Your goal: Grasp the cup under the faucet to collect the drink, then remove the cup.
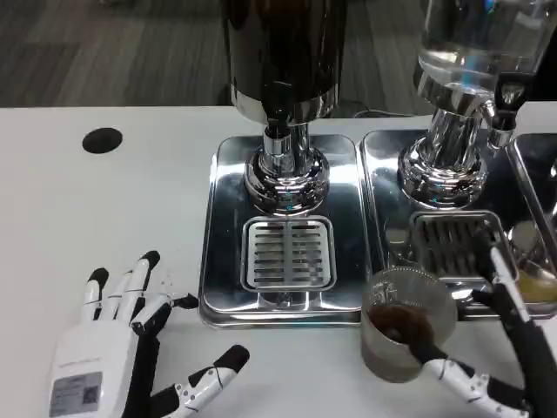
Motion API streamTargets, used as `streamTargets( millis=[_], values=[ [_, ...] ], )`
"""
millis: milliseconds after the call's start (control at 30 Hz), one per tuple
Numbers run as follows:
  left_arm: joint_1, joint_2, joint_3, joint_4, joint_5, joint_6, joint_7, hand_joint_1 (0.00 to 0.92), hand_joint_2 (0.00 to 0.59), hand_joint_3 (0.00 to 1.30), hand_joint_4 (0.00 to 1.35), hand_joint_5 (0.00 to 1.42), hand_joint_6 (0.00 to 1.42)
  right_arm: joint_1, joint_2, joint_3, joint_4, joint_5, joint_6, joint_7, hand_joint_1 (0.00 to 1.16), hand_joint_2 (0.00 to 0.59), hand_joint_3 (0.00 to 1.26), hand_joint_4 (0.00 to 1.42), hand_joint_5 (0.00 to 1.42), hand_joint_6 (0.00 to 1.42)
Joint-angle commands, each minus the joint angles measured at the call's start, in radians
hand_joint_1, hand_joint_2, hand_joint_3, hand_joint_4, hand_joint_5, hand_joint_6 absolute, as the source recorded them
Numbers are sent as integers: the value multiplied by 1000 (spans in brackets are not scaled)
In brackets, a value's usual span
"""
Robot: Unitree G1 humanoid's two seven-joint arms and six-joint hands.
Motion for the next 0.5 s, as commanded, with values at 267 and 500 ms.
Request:
streamTargets(
  millis=[267, 500],
  values=[
    [30, 0, 3, -24, 0, -21, 21, 0, 129, 439, 0, 115, 0, 26, 35, -173, -162, 2, -13, -74, 614, 202, 115, 56, 137, 224],
    [45, 1, 10, -15, -6, -41, 40, 0, 129, 381, 0, 115, 0, -21, -8, -245, -228, -244, 142, -167, 174, 497, 186, 34, 7, 70]
  ],
)
